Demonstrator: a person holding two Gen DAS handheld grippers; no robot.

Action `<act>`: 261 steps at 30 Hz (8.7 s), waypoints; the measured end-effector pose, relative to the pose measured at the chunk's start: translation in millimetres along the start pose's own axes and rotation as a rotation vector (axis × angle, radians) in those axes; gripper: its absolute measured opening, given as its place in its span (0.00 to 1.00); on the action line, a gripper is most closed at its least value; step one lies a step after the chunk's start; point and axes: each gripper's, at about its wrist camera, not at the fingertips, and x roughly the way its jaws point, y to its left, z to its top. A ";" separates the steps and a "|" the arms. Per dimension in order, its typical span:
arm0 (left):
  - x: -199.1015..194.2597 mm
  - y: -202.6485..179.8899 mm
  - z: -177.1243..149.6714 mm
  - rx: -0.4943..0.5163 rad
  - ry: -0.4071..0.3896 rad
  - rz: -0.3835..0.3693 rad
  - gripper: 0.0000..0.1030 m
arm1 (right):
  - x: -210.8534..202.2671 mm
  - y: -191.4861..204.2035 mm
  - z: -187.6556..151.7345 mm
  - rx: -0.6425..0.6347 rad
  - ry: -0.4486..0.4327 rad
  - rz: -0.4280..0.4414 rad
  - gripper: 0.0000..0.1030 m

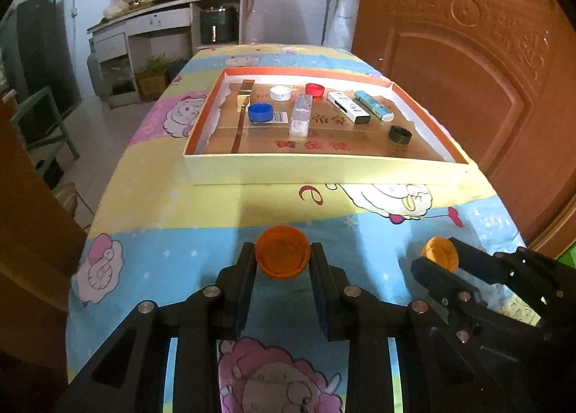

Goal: Organize rigid objects

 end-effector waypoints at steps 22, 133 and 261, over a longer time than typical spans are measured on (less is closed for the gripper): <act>-67.4 -26.3 27.4 0.049 -0.099 -0.002 0.29 | -69.6 -24.6 37.7 -0.061 -0.134 -0.047 0.29; 119.1 27.9 124.2 0.011 0.090 0.029 0.31 | 132.7 -45.3 133.3 -0.056 0.116 0.057 0.30; -220.8 -51.1 -38.6 -0.034 -0.300 0.142 0.38 | -200.7 15.0 -12.7 0.088 -0.328 -0.066 0.41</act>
